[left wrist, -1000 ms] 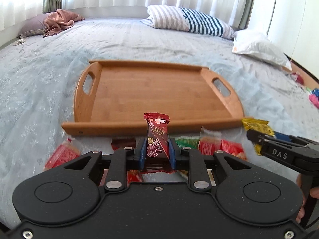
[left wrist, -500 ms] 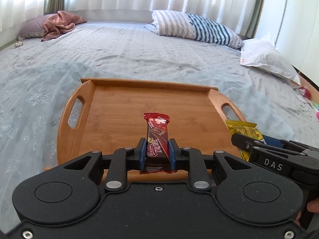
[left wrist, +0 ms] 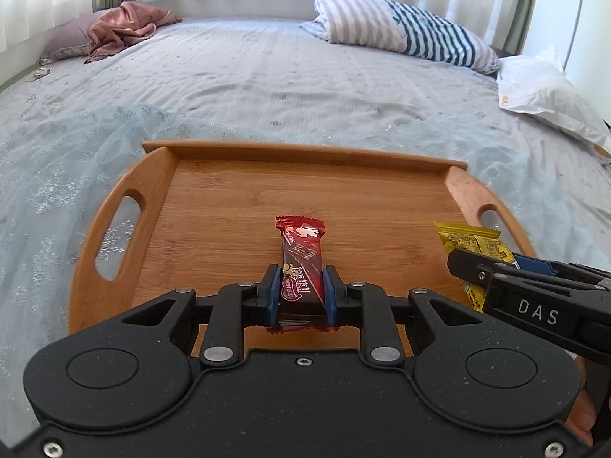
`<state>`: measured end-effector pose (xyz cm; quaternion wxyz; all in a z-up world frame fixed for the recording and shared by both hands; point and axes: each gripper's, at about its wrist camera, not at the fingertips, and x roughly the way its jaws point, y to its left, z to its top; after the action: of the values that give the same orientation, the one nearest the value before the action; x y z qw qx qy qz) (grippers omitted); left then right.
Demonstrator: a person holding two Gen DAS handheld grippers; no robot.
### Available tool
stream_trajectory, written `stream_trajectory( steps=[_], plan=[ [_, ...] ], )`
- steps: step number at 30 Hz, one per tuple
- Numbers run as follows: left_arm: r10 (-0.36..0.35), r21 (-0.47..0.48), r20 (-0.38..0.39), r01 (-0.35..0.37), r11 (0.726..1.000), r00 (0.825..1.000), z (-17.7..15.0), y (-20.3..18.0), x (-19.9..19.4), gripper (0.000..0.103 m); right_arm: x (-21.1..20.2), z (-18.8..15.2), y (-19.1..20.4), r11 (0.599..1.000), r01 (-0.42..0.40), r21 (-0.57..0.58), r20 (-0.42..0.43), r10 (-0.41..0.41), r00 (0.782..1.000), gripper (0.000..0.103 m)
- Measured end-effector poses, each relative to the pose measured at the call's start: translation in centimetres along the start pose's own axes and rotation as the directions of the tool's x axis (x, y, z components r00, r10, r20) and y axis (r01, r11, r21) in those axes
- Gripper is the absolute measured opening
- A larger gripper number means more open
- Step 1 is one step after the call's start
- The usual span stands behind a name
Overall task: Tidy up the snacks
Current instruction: 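Carry both packets onto the tray and open both tools to release them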
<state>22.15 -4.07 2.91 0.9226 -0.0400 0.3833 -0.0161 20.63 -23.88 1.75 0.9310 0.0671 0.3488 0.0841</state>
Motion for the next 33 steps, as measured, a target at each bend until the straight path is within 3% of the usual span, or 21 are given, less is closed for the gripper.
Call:
stream_trajectory(
  steps=[15, 24, 28, 30, 33],
  plan=[
    [0.016, 0.044, 0.002, -0.017, 0.999, 1.0, 0.4, -1.2, 2.6, 0.022, 2.0, -0.4, 0.6, 0.998, 0.034, -0.049, -0.017, -0.034, 0.999, 0.057],
    [-0.011, 0.052, 0.0, 0.011, 0.999, 1.0, 0.3, -1.3, 2.7, 0.022, 2.2, -0.5, 1.3, 0.995, 0.041, -0.092, -0.013, -0.042, 0.999, 0.058],
    [-0.009, 0.069, 0.001, 0.009, 0.998, 1.0, 0.3, -1.4, 2.6, 0.023, 2.1, -0.5, 1.2, 0.996, 0.031, -0.085, -0.007, -0.032, 0.999, 0.062],
    [-0.01, 0.066, -0.001, 0.01, 0.998, 1.0, 0.2, -1.4, 2.6, 0.023, 2.1, -0.5, 1.1, 0.996, 0.024, -0.082, -0.007, -0.024, 1.0, 0.071],
    [-0.013, 0.06, -0.005, 0.013, 0.998, 1.0, 0.2, -1.4, 2.4, 0.024, 2.0, -0.5, 1.0, 0.996, 0.019, -0.084, -0.007, -0.02, 1.0, 0.072]
  ],
)
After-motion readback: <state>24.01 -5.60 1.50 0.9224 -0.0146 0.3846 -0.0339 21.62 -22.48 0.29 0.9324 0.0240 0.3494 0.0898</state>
